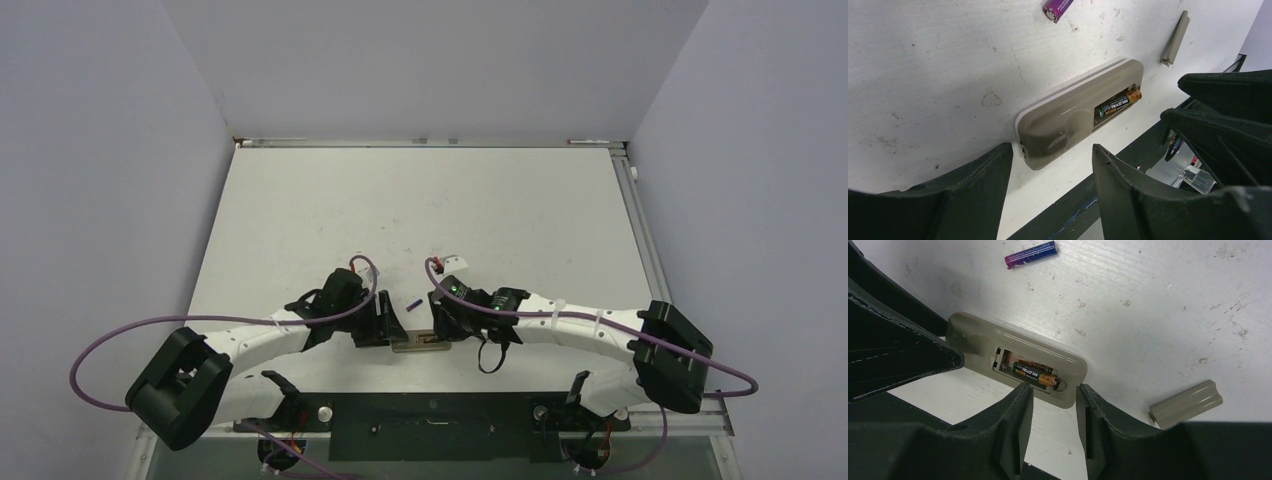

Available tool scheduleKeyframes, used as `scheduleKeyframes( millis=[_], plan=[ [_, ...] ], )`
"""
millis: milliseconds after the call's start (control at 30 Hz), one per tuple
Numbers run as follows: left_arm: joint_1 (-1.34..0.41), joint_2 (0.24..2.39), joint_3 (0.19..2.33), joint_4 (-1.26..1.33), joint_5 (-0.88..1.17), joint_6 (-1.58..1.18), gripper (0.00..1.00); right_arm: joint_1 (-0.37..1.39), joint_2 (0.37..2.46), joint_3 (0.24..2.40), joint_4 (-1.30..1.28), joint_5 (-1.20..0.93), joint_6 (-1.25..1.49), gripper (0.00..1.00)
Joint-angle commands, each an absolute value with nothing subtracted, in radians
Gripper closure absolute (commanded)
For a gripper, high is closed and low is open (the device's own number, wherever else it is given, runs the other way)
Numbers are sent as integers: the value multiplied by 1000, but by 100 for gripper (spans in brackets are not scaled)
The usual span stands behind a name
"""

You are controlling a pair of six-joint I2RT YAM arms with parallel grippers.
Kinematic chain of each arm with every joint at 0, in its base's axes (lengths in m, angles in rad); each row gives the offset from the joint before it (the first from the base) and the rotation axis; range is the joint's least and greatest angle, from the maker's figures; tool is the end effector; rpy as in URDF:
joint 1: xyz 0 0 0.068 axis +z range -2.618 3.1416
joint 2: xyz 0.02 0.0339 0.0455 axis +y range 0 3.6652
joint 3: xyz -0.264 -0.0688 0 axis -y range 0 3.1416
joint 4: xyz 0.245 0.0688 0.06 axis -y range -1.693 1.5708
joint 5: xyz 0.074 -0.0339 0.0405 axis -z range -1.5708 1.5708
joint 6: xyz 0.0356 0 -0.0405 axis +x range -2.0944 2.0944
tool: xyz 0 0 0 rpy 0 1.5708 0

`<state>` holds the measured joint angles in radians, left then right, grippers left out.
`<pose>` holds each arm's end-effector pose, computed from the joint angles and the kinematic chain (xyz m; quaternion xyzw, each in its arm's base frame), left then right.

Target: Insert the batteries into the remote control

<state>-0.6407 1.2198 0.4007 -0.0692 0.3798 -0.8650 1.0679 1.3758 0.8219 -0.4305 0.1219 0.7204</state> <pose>0.1588 -0.1349 0.1403 -0.0408 0.9267 -0.3545 0.1182 0.1336 0.2339 0.2036 -0.1479 0.9442 0.1884 0.2261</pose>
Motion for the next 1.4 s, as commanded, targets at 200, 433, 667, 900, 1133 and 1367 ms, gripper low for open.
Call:
scheduleKeyframes(
  millis=[200, 433, 667, 900, 1133, 1367],
  plan=[
    [-653, 1253, 419, -43, 377, -870, 50, 1065, 1432, 825, -382, 87, 759, 64],
    [-656, 1263, 416, -39, 377, -871, 54, 1067, 1457, 827, -375, 58, 761, 67],
    [-659, 1267, 413, -35, 378, -875, 57, 1072, 1471, 828, -357, 40, 766, 71],
    [-663, 1265, 410, -34, 377, -877, 58, 1080, 1483, 834, -356, 39, 762, 74],
    [-662, 1264, 410, -33, 377, -879, 58, 1088, 1493, 838, -366, 35, 753, 77],
    [-664, 1264, 410, -29, 376, -882, 58, 1101, 1506, 849, -371, 28, 741, 79]
  ],
)
